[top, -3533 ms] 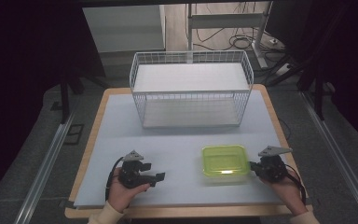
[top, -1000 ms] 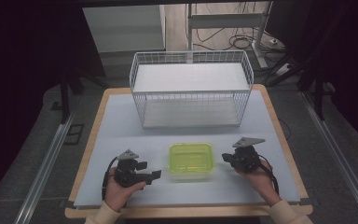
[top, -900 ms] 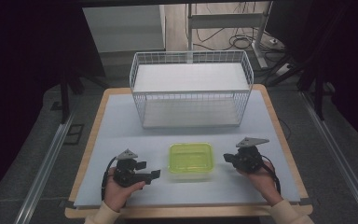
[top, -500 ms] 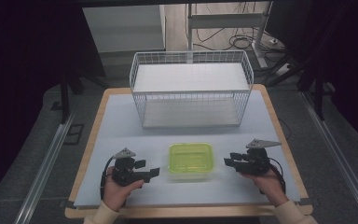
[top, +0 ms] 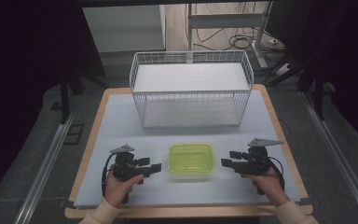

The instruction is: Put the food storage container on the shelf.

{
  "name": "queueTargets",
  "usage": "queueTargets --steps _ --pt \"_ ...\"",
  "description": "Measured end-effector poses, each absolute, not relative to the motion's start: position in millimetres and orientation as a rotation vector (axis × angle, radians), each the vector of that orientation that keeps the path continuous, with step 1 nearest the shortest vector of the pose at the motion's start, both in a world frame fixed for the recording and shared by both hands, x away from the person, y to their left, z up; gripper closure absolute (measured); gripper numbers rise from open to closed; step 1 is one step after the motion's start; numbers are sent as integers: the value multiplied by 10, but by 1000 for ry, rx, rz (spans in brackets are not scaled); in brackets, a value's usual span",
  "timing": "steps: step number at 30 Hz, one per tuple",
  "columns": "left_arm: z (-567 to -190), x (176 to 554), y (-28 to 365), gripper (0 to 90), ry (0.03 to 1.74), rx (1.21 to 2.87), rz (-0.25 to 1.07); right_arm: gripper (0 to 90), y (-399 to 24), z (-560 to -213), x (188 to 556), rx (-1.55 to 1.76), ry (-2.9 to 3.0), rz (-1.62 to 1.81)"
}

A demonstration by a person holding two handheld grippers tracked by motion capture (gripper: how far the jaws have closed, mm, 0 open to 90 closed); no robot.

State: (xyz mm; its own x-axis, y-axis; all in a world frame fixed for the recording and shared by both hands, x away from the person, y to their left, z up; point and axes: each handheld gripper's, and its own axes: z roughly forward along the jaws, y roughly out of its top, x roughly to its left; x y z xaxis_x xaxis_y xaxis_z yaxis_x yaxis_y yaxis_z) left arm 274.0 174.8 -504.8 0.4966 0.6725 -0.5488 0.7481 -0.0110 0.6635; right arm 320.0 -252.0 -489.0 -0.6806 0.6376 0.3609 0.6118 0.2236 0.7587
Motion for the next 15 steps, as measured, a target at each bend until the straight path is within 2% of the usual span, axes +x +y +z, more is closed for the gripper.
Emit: queueTargets --steps 7,15 --pt "-5050 2807 1723 257 1212 1703 -122 348 -2540 -4856 3204 1304 2412 1531" --pt "-5075 2908 1642 276 1219 1685 -175 374 -2496 -4877 3239 1379 2438 1532"
